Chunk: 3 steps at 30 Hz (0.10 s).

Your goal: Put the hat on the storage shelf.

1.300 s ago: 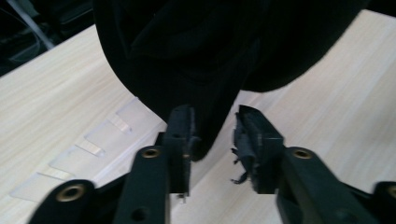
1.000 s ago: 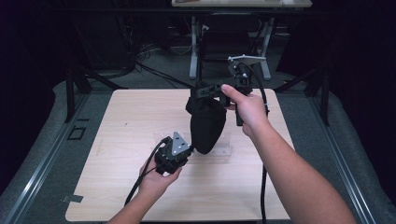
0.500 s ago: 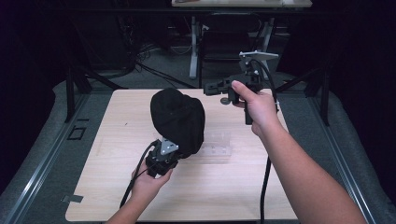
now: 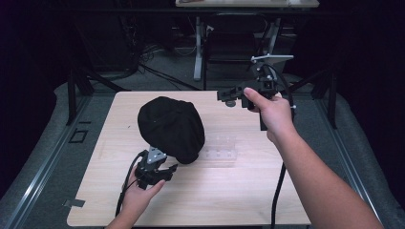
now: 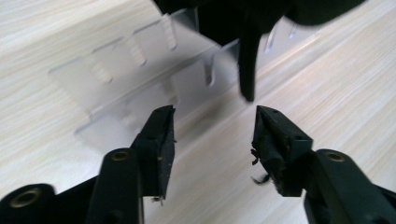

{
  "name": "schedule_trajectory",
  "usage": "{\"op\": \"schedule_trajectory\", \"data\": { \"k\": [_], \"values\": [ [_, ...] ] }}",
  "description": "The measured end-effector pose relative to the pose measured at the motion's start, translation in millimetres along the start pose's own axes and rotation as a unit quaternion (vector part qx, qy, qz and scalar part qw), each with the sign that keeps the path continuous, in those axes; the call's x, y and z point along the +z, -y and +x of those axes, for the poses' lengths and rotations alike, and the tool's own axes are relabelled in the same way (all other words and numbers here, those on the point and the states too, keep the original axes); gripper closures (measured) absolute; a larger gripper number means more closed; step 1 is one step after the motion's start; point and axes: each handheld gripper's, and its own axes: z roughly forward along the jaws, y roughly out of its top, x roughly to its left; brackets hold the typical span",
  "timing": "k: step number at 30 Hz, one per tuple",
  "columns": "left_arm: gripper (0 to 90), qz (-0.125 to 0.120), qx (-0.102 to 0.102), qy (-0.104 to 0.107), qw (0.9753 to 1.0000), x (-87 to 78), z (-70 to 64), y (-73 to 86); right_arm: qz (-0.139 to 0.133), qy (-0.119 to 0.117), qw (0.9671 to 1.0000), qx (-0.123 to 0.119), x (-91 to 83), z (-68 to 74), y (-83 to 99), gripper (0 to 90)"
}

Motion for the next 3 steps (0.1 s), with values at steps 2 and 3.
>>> {"op": "schedule_trajectory", "data": {
  "k": [2, 3],
  "values": [
    [42.3, -0.008, 0.002, 0.004, 1.0, -5.2, 3.3, 5.3, -0.004, 0.02, 0.9997, -0.01, -4.9, -1.2, 2.9, 65.8],
    [40.8, -0.01, 0.002, 0.007, 0.9999, -8.7, 5.2, 8.0, -0.008, 0.029, 0.9994, -0.015, -7.8, -1.6, 4.8, 64.4]
  ]
}}
